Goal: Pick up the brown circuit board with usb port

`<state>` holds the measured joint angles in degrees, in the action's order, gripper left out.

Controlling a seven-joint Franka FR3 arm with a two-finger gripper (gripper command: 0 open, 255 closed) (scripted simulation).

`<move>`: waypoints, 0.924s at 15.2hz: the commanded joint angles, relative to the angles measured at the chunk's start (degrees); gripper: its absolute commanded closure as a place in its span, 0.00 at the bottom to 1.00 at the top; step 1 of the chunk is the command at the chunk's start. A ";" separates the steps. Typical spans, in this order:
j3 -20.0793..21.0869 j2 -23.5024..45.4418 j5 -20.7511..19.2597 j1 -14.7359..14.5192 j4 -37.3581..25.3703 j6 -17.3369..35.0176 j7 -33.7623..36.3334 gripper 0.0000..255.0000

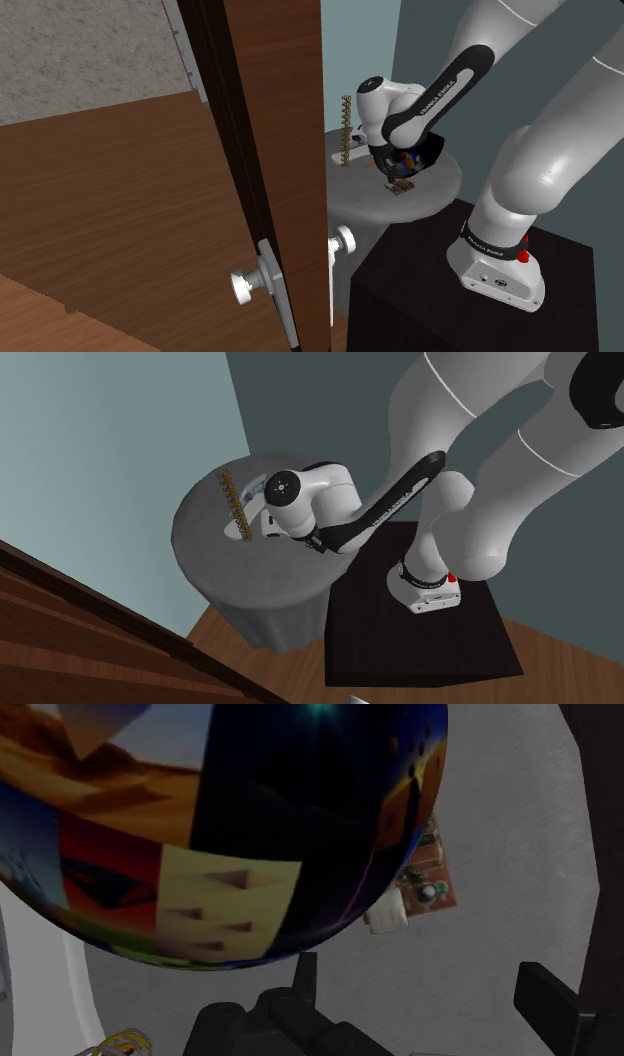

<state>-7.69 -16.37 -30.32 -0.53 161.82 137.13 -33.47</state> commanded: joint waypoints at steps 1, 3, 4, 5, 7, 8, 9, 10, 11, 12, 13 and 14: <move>-0.59 4.66 -5.12 1.66 0.14 4.24 -0.59 0.00; -0.56 6.75 -6.42 2.06 0.13 6.16 0.75 0.00; -0.54 7.82 -7.12 2.28 0.09 7.11 1.47 0.00; -0.52 8.90 -7.85 2.49 0.03 8.05 2.21 0.00; -0.52 11.11 -9.43 2.88 -0.17 9.88 3.80 0.00; -0.55 12.24 -10.28 3.05 -0.31 10.78 4.65 0.00; -0.58 12.89 -10.78 3.14 -0.40 11.29 5.15 0.00; -0.59 12.89 -10.79 3.14 -0.40 11.28 5.15 0.00; -0.57 13.03 -10.76 3.12 -0.51 11.31 5.17 1.00; -0.54 12.88 -10.68 3.08 -0.44 11.23 5.13 1.00; -0.53 12.84 -10.63 3.06 -0.44 11.19 5.10 1.00; -0.53 12.84 -10.64 3.07 -0.44 11.19 5.11 1.00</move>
<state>-8.22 -3.56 -40.94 2.53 161.38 148.30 -28.38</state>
